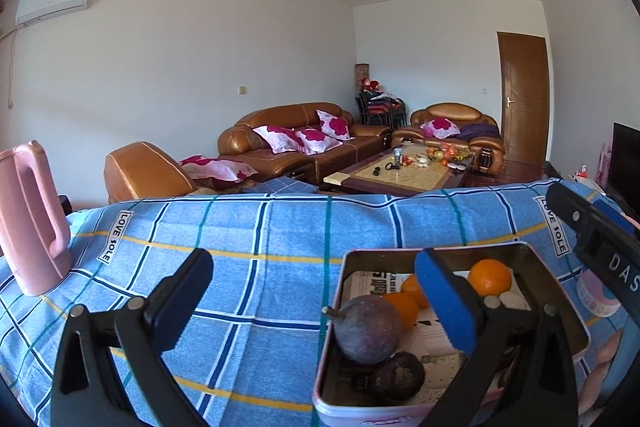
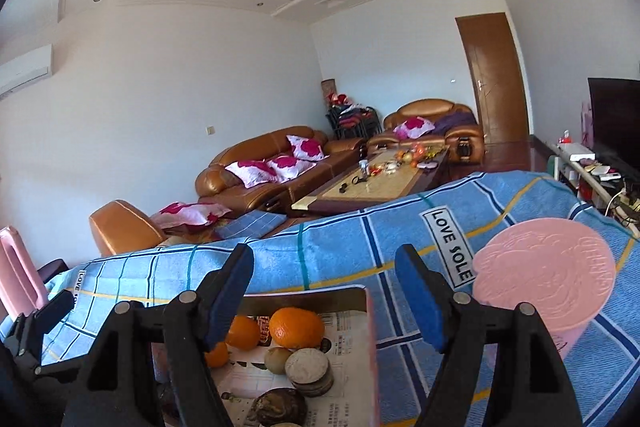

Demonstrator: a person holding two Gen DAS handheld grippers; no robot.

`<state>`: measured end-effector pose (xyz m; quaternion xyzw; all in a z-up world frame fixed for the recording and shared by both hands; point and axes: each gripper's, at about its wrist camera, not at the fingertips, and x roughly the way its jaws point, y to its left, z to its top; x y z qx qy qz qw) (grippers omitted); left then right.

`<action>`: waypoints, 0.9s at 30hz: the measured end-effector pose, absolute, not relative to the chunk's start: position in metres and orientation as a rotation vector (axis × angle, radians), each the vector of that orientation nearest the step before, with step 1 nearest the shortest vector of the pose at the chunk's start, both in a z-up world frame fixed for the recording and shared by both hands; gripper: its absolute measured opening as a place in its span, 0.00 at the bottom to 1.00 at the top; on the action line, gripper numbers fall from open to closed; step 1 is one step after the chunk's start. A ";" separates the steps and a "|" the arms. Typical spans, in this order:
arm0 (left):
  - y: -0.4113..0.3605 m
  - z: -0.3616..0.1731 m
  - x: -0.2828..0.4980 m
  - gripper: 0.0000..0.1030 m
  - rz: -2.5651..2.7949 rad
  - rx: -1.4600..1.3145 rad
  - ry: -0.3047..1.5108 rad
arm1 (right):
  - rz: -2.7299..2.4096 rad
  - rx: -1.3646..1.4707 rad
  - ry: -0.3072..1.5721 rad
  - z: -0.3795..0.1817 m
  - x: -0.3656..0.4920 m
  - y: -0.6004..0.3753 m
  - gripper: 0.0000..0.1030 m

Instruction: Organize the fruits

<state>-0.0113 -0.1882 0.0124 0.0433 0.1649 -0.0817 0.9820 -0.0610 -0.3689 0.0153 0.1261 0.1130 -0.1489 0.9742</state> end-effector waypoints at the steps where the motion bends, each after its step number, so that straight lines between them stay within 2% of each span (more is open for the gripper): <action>1: -0.184 0.013 -0.013 1.00 -0.161 0.084 0.325 | -0.309 0.246 0.220 0.015 -0.062 -0.367 0.73; 27: -0.140 0.011 -0.050 1.00 -0.153 0.075 0.293 | -0.414 0.134 0.161 0.023 -0.125 -0.313 0.73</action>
